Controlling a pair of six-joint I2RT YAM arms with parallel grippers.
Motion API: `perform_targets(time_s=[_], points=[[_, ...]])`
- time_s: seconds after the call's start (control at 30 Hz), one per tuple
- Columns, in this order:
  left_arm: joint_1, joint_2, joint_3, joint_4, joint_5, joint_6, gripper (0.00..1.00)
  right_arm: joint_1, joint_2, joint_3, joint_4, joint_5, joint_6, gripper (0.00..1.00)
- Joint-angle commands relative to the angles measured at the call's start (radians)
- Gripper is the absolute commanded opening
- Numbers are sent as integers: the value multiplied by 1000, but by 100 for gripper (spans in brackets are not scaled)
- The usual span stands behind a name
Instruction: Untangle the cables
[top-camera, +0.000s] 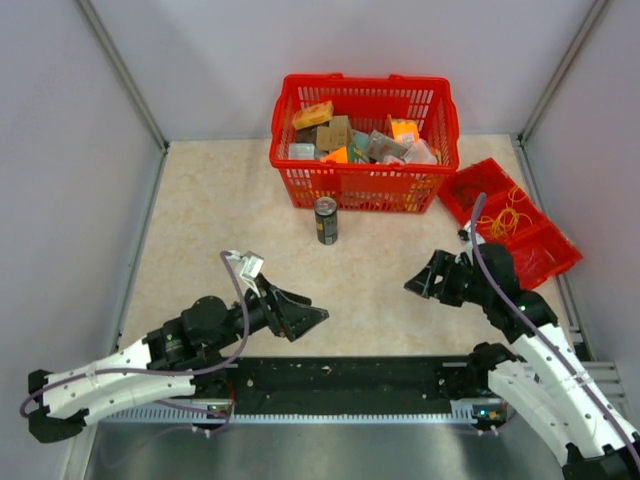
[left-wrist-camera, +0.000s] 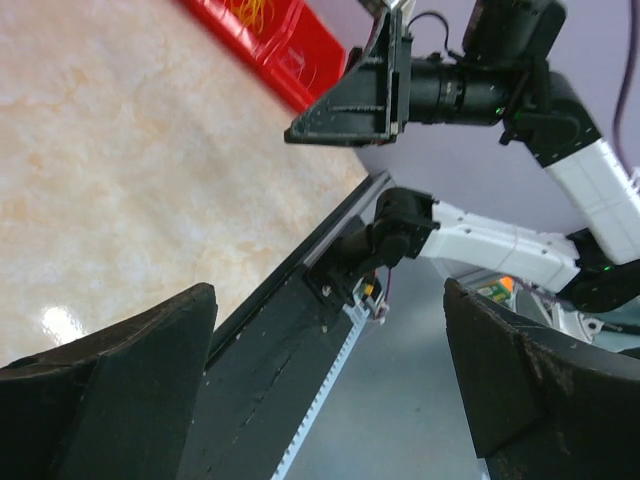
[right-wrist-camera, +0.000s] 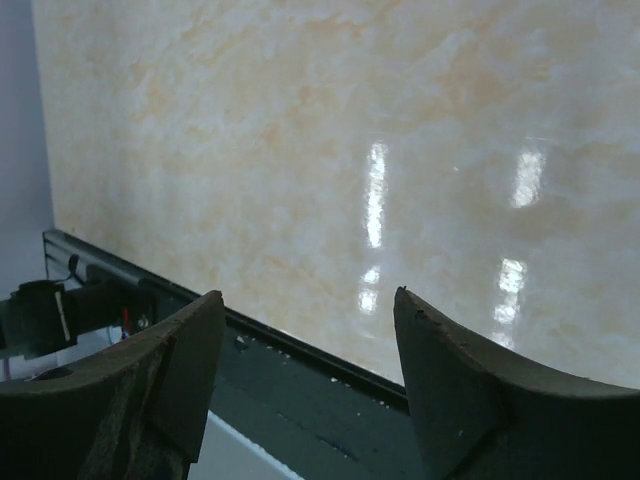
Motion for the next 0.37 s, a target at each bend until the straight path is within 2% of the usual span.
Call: perform_targets(time_s=[0.0, 0.07, 0.17, 0.23, 0.3, 0.33], points=[[4, -126, 9, 26, -77, 66, 98, 19, -37, 146, 64, -127, -39, 69], [4, -192, 21, 14, -95, 95, 99, 19, -83, 197, 70, -106, -53, 71], [4, -292, 38, -9, -121, 139, 99, 19, -170, 252, 78, -32, -70, 87], [4, -356, 51, -15, -130, 168, 99, 19, -235, 267, 93, 23, -82, 89], [4, -410, 63, -8, -123, 205, 99, 19, -299, 301, 92, 101, -90, 99], [4, -462, 73, 1, -118, 228, 99, 19, -333, 324, 88, 135, -98, 99]])
